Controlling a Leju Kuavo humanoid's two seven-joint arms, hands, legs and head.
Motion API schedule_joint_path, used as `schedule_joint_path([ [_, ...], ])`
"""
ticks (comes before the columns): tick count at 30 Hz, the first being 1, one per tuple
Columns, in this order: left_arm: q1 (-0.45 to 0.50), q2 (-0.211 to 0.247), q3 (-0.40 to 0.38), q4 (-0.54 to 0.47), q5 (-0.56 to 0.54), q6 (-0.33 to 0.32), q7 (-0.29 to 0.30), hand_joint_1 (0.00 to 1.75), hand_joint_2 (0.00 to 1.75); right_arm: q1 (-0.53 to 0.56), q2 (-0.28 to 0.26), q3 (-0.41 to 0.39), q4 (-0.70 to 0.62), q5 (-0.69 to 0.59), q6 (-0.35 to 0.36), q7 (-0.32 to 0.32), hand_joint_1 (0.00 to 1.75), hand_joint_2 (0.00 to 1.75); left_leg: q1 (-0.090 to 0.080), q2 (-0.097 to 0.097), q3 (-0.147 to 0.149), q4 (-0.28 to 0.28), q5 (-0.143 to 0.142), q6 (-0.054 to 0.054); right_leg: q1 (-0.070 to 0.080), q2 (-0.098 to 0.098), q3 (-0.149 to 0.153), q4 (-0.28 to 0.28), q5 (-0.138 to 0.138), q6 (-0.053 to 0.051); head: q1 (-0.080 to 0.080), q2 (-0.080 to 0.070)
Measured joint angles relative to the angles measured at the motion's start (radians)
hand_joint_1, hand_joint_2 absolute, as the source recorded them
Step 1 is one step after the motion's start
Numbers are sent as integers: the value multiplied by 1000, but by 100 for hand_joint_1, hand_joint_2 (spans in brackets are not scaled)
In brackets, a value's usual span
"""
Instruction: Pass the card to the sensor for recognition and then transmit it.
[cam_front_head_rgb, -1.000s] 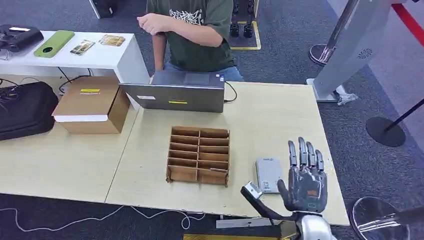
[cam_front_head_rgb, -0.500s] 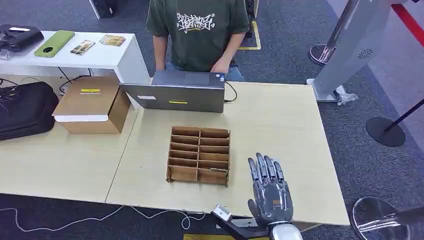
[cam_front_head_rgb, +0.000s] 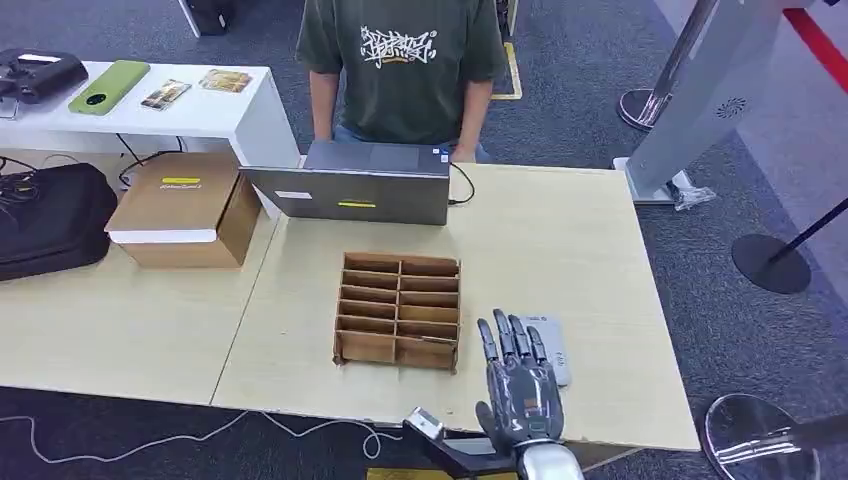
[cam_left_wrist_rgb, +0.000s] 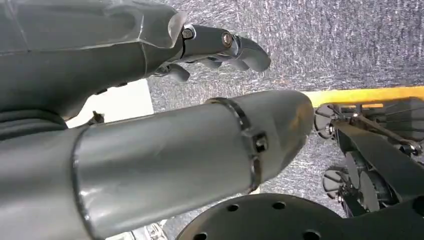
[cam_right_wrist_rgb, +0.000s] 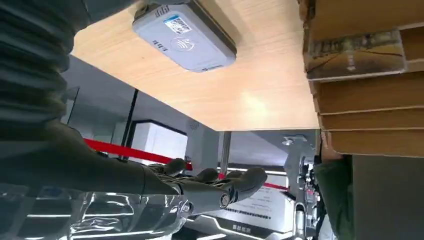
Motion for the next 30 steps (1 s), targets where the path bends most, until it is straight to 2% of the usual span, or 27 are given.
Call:
schedule_joint_path([
  [7, -6, -7, 0, 1, 19, 3, 12, 0, 0, -53, 134, -65, 76, 0, -95, -83, 0, 175, 0, 0, 0, 0, 1, -1, 0, 0, 0, 1, 0, 0, 0, 0],
  [12, -8, -14, 0, 8, 27, 2, 14, 0, 0, -115, 212, -105, 168, -2, -136, -95, 0, 175, 0, 0, 1, 0, 1, -1, 0, 0, 0, 1, 0, 0, 0, 0],
  [22, -10, -17, 0, 15, 29, 1, 15, 0, 0, -155, 253, -131, 260, -9, -165, -103, 0, 175, 0, 0, 0, 0, 1, -1, 0, 0, 0, 1, 0, 0, 0, 0],
  [30, -15, -18, -1, 15, 47, 1, 18, 0, 0, -226, 286, -137, 362, -43, -188, -127, 0, 175, 0, 0, 0, 0, 2, -2, 0, 0, 0, 1, 1, -1, 0, 0],
])
